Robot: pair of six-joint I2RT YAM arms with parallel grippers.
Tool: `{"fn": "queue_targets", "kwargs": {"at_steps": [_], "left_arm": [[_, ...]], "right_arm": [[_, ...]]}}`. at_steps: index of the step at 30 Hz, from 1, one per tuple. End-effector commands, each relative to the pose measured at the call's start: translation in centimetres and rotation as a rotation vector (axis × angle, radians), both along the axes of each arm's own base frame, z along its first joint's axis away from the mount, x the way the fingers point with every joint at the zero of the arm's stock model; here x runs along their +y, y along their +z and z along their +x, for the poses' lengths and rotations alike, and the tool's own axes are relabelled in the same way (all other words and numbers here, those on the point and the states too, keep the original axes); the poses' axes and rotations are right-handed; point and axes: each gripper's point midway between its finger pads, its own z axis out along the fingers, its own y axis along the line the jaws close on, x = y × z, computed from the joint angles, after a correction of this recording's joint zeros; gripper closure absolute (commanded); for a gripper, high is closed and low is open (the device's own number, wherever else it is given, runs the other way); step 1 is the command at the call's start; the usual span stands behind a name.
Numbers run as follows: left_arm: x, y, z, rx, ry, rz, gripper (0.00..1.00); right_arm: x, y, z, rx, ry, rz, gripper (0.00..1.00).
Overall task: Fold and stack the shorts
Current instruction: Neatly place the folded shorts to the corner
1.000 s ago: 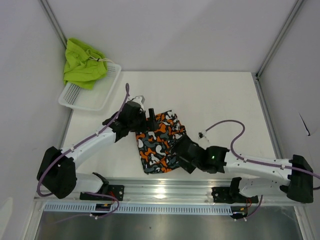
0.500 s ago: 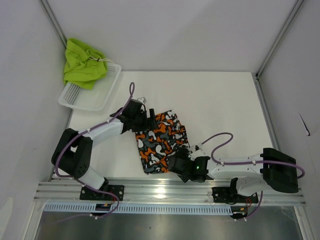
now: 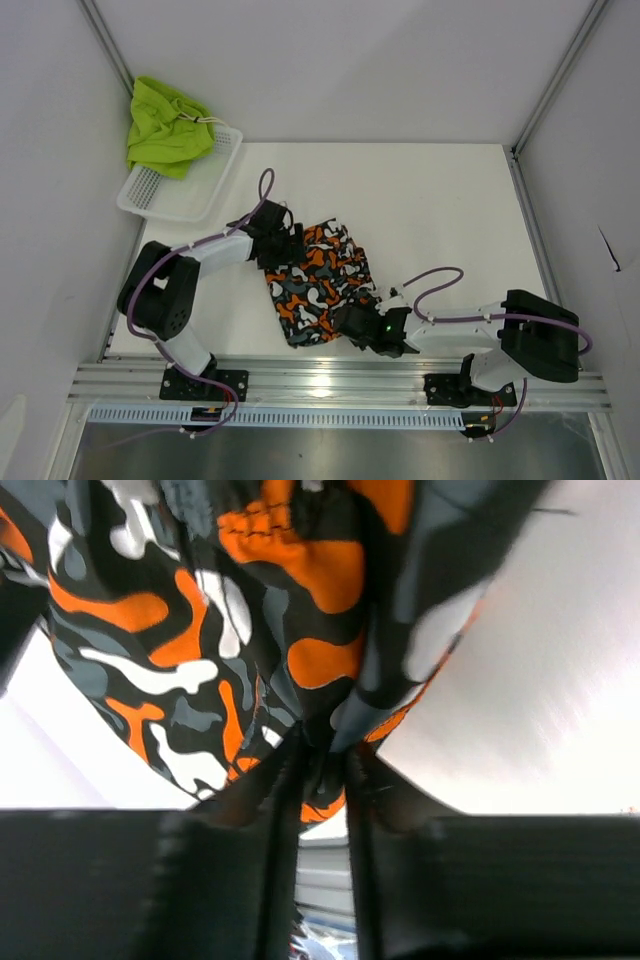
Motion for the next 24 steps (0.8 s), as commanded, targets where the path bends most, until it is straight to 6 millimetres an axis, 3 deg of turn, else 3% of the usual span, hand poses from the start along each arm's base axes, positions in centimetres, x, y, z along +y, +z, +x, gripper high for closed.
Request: {"fn": "queue_targets", "kwargs": {"at_steps": [1,2,4,5,7,9,11,12,14,15,17,19,20,22,23,24], "left_arm": [[0.9,1.4,0.3,-0.033,0.043,0.013,0.12],[0.8,1.9,0.0,-0.047,0.045,-0.010,0.11],[0.4,2.6,-0.5,-0.063,0.055,-0.065,0.08],[0.3,2.9,-0.9,-0.069,0.056,-0.084,0.07],[0.1,4.7,-1.5,-0.099,0.061,-0.135,0.05],[0.0,7.0,-1.7,-0.150,0.060,-0.178,0.01],[0.2,8.3,-2.2,-0.164,0.072,-0.192,0.01],[0.3,8.9,-2.4,-0.174,0.074,-0.199,0.01],[0.5,10.3,-2.9,-0.197,0.078,-0.211,0.01],[0.6,10.8,-3.0,-0.205,0.079,-0.215,0.01],[1.1,11.3,-3.4,-0.219,0.088,-0.206,0.01],[1.6,11.4,-3.7,-0.232,0.098,-0.196,0.01],[1.9,11.5,-3.7,-0.240,0.106,-0.188,0.01],[2.1,11.2,-4.0,-0.237,0.106,-0.181,0.01],[2.1,11.4,-4.0,-0.242,0.105,-0.185,0.01],[2.0,11.1,-4.1,-0.236,0.101,-0.187,0.01]], "right_arm": [[-1.3,1.5,2.4,-0.015,-0.215,0.132,0.84],[-1.7,1.8,3.4,-0.028,-0.222,0.149,0.89],[-2.8,1.4,3.4,-0.014,-0.180,0.129,0.98],[-3.6,1.5,4.6,-0.021,-0.188,0.127,1.00],[-4.8,1.1,4.6,-0.017,-0.116,0.057,1.00],[-6.6,1.9,6.1,-0.046,-0.096,-0.006,1.00],[-7.8,2.8,7.0,-0.070,0.029,-0.127,1.00],[-9.2,3.2,8.5,-0.069,0.024,-0.160,1.00],[-10.0,3.8,9.7,-0.070,0.167,-0.230,1.00],[-11.7,4.0,11.4,-0.061,0.154,-0.239,1.00],[-11.8,4.8,12.7,-0.071,0.305,-0.261,1.00],[-14.0,3.6,14.0,0.007,0.343,-0.336,1.00],[-14.5,4.6,15.5,-0.018,0.393,-0.394,1.00],[-16.3,3.1,16.5,0.060,0.440,-0.463,1.00],[-16.6,3.7,17.8,0.044,0.489,-0.503,1.00],[-17.6,2.3,18.2,0.097,0.504,-0.541,1.00]]}}
